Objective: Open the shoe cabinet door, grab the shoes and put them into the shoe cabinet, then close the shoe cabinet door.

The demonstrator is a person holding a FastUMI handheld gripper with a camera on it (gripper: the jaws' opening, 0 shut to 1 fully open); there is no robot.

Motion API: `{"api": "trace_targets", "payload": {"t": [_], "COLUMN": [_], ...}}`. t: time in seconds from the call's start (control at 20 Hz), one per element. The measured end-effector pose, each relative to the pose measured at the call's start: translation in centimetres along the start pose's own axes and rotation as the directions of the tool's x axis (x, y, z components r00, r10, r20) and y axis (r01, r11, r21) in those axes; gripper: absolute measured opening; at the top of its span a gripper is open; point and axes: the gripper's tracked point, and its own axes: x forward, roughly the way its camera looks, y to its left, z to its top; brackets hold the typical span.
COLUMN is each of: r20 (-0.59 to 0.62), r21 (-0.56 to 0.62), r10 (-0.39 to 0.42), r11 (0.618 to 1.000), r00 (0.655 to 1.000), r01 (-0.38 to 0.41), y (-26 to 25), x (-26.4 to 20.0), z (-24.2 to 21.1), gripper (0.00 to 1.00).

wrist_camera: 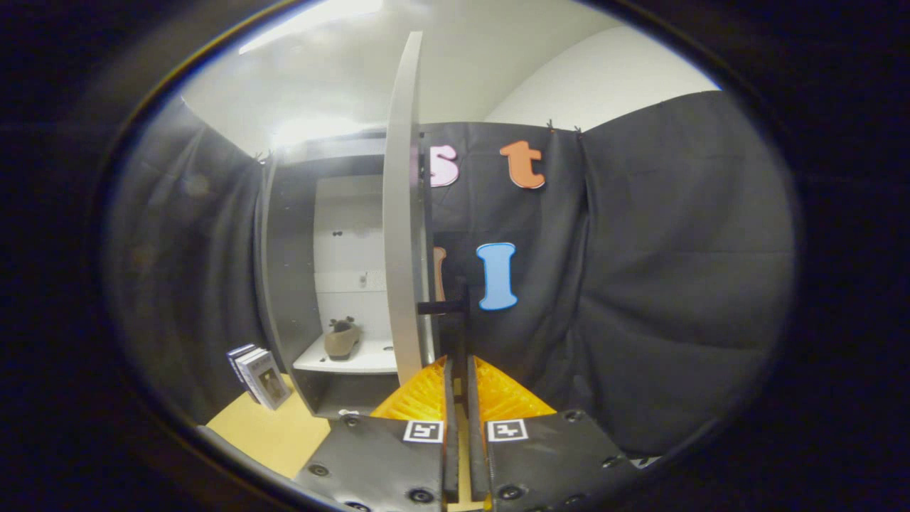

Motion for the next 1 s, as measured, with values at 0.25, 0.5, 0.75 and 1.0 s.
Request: {"api": "trace_targets", "payload": {"t": [0.25, 0.5, 0.75, 1.0], "r20": [0.032, 0.032, 0.009, -0.068], "r21": [0.010, -0.003, -0.002, 0.029], "r10": [-0.046, -0.006, 0.119, 0.257], "r11": [0.999, 1.000, 0.993, 0.966], "r00": [0.998, 0.999, 0.993, 0.964], "r01": [0.046, 0.006, -0.119, -0.256], "y": [-0.6, -0.1, 2.8, 5.8], "x": [0.4, 0.0, -0.8, -2.5], "z": [0.5, 0.5, -0.2, -1.8], "gripper": [0.08, 0.09, 0.09, 0.08]}}
